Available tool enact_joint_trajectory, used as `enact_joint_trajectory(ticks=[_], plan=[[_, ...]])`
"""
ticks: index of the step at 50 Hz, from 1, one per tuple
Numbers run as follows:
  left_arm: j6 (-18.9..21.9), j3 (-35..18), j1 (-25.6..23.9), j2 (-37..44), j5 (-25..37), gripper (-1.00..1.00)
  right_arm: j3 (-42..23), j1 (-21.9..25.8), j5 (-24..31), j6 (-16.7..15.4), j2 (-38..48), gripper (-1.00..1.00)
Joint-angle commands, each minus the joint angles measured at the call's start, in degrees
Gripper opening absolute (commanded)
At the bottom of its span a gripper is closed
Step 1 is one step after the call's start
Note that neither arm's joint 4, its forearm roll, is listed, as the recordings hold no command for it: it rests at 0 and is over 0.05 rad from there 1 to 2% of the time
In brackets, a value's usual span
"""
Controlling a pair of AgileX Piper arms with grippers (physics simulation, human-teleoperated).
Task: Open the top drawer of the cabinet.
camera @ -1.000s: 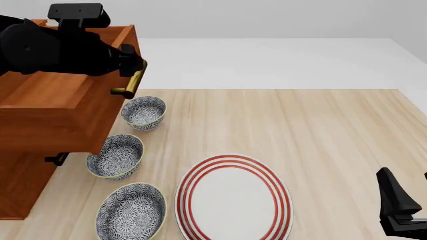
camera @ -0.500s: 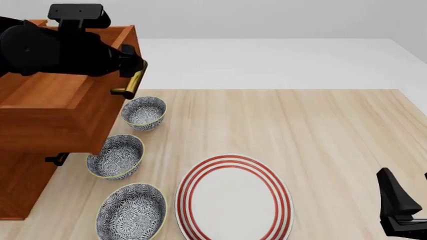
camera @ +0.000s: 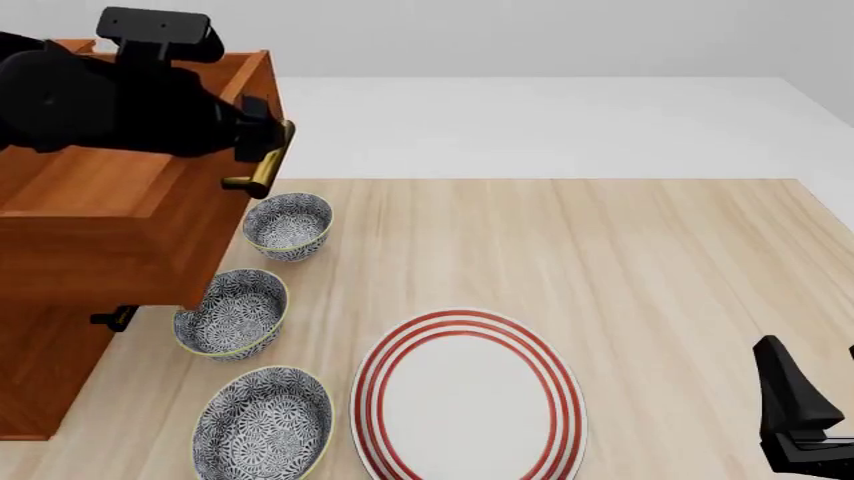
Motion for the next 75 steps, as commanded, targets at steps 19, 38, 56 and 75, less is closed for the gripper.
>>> enact_joint_trajectory(ticks=[19, 38, 56, 75], plan=[[4.9, -3.7, -2.6, -3.1, 4.8, 1.0, 0.0, 0.0, 0.0, 0.0, 0.0, 1.0], [5.2, -6.7, -2.7, -4.7, 7.0, 1.0, 0.0, 0.0, 0.0, 0.0, 0.0, 1.0], [5.6, -8.2, -2.5, -6.4, 8.4, 1.0, 0.0, 0.0, 0.0, 0.0, 0.0, 1.0], [6.0, -9.2, -3.1, -7.8, 9.7, 1.0, 0.0, 0.0, 0.0, 0.0, 0.0, 1.0]])
